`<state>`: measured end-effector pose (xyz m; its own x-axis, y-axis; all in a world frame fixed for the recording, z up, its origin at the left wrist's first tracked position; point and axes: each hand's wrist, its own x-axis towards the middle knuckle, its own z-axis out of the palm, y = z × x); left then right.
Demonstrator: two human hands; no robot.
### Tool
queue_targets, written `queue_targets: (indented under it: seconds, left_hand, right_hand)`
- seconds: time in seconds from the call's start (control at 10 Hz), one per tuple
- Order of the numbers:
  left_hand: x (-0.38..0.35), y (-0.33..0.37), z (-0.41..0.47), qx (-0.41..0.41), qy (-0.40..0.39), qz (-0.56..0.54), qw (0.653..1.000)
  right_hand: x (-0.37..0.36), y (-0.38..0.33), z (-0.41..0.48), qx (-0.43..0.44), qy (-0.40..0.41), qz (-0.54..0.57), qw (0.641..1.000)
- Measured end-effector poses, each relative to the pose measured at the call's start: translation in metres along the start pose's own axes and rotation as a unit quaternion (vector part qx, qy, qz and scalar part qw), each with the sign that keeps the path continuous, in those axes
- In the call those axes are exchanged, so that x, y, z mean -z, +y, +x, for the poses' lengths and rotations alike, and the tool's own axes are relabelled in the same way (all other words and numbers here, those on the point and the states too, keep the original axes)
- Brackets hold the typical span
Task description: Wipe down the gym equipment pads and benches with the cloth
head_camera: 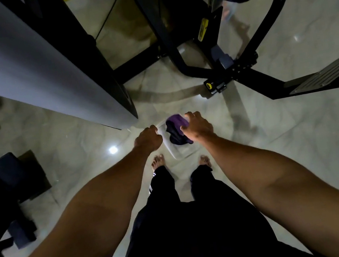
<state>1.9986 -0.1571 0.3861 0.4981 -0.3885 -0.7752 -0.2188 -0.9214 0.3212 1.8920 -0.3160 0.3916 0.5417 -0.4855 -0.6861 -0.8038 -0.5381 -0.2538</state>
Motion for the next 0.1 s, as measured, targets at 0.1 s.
queue_targets:
  seconds: [0.1]
  left_hand:
    - [-0.0030, 0.0048, 0.0027, 0.003, 0.007, -0.001, 1.000]
  right_hand:
    - [-0.0007, 0.0042, 0.0045, 0.004, 0.008, 0.014, 1.000]
